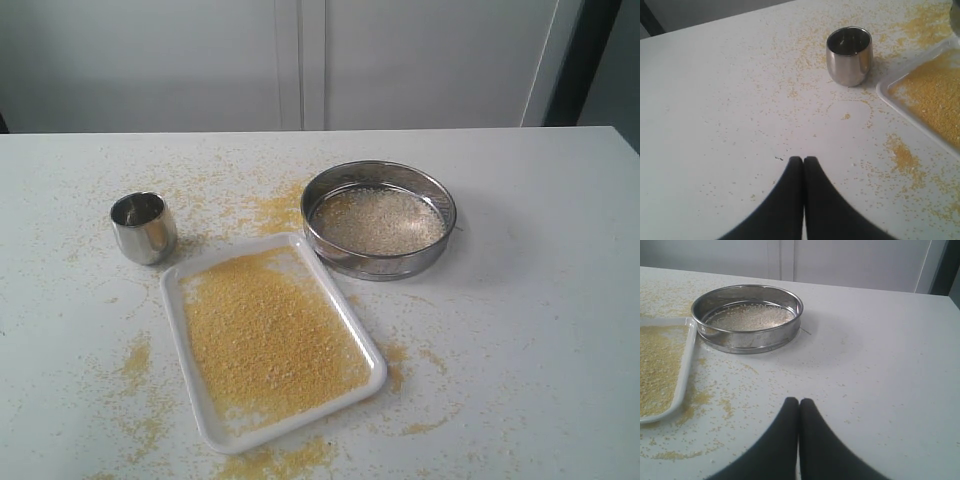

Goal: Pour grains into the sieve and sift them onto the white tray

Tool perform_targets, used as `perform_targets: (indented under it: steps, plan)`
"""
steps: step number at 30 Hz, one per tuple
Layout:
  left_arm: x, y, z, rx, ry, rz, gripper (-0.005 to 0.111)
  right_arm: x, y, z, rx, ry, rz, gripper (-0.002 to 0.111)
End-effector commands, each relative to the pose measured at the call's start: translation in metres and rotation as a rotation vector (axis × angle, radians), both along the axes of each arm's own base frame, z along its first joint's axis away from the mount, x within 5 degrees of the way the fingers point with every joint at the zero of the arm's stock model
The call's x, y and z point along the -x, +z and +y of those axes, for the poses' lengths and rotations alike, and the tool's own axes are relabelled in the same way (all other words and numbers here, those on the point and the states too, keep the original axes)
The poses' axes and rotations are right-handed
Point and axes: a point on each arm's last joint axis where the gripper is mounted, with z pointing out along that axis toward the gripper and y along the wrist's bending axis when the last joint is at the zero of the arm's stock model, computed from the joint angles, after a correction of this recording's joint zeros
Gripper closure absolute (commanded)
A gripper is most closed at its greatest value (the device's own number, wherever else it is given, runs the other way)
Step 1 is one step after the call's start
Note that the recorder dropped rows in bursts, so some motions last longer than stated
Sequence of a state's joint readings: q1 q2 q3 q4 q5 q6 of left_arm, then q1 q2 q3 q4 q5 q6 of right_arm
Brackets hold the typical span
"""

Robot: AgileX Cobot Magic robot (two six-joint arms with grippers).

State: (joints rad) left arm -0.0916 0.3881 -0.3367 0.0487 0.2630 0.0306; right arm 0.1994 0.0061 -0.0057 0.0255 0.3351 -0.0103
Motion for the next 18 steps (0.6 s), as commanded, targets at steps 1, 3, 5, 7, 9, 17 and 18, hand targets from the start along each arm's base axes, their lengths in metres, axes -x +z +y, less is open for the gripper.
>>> perform_targets:
  steps: [1, 3, 5, 7, 9, 17, 18]
  plan:
    - [0.014, -0.013, 0.004, -0.002, 0.032, -0.052, 0.106, 0.0, 0.0, 0.0, 0.005, -0.002, -0.017, 0.108]
    - [0.02, -0.02, 0.005, 0.013, 0.054, -0.07, 0.106, 0.0, 0.0, 0.0, 0.005, -0.002, -0.017, 0.108]
    - [0.023, -0.025, 0.005, 0.034, 0.071, -0.082, 0.106, 0.0, 0.0, 0.0, 0.005, -0.002, -0.017, 0.108]
    - [0.025, -0.03, 0.006, 0.065, 0.087, -0.086, 0.106, 0.0, 0.0, 0.0, 0.005, -0.002, -0.017, 0.108]
    - [0.027, -0.034, 0.006, 0.105, 0.108, -0.089, 0.106, 0.0, 0.0, 0.0, 0.005, -0.002, -0.017, 0.108]
    - [0.031, -0.052, 0.006, 0.11, 0.11, -0.115, 0.106, 0.0, 0.0, 0.0, 0.005, -0.002, -0.017, 0.108]
    - [0.032, -0.053, 0.006, 0.111, 0.11, -0.123, 0.106, 0.0, 0.0, 0.0, 0.005, -0.002, -0.017, 0.108]
